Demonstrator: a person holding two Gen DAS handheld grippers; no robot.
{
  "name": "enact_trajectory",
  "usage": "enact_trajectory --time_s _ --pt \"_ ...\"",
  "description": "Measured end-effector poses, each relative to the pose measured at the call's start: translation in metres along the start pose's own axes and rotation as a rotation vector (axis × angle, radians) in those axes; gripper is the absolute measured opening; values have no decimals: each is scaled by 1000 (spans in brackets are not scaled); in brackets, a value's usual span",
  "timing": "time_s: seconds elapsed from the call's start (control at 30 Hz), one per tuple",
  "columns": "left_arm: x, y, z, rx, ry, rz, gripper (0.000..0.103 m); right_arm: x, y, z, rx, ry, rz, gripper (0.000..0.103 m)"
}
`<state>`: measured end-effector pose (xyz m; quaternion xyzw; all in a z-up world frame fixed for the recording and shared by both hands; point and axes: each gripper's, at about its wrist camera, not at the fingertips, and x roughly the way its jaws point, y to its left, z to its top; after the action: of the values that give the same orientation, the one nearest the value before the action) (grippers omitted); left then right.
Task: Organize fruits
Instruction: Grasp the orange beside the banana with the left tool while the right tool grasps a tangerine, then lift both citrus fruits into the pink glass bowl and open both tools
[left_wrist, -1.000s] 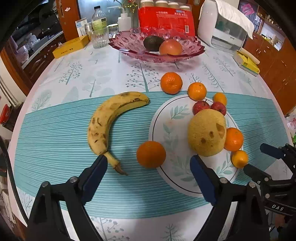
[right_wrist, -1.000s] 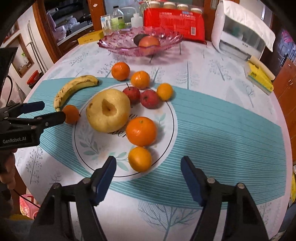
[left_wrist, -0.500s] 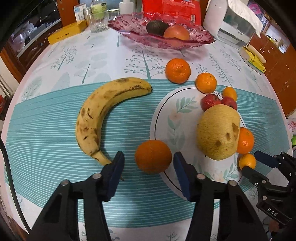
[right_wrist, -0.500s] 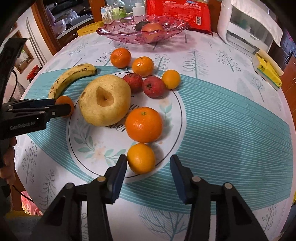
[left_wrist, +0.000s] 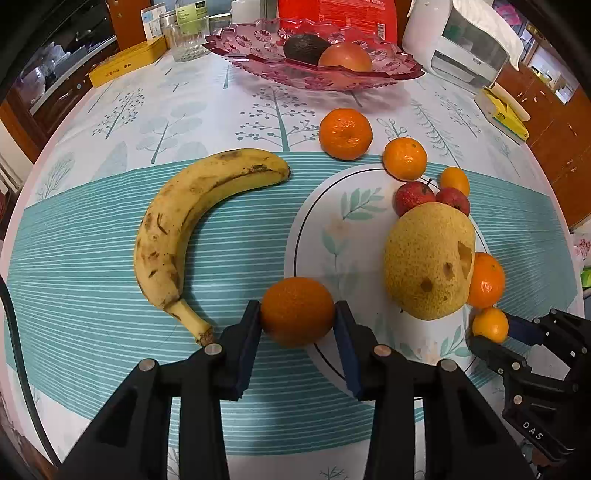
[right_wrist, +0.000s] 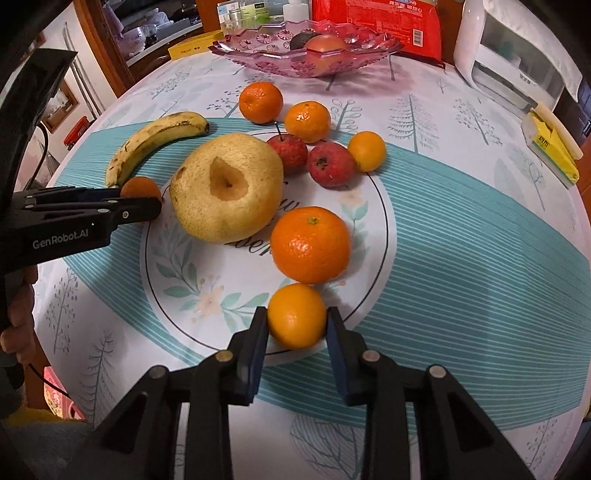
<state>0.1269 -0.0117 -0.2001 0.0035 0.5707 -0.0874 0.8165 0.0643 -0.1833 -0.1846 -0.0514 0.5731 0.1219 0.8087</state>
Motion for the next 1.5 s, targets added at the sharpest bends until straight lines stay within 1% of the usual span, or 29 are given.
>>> enact_trajectory --time_s 0.13,0.3,0.43,0.53,0.63,0.87,0.97,1.2,1.27,1.33,1.43,1.5 --pt "-7 1 -2 -21 -3 -17 37 -5 0 -2 -2 -4 10 31" --pt "-31 -2 0 -16 -46 -10 37 -27 3 0 -22 -52 17 31" --pt "-64 -4 9 -22 -99 1 37 -53 6 7 -39 -104 25 31" --pt "-94 -5 16 -21 -152 23 37 -81 7 17 -47 -164 38 31" --pt "-126 0 28 -24 -205 38 37 -116 7 36 -51 -233 55 31" --pt "-194 9 57 -26 -301 96 37 -205 10 92 -102 -405 57 31" --pt "-219 12 68 -14 -325 103 37 -238 10 122 -109 -456 59 31" --pt "-272 17 112 40 -403 162 37 -299 2 198 -98 -547 61 31" --pt "-286 19 129 47 -428 171 37 -308 0 223 -89 -557 51 31" --pt "-297 20 150 56 -451 186 37 -309 -1 243 -83 -557 31 31" --pt "-300 19 181 68 -467 214 37 -299 -5 274 -71 -540 -3 31" --pt "-293 20 203 69 -461 209 37 -283 -9 294 -57 -515 -24 31"
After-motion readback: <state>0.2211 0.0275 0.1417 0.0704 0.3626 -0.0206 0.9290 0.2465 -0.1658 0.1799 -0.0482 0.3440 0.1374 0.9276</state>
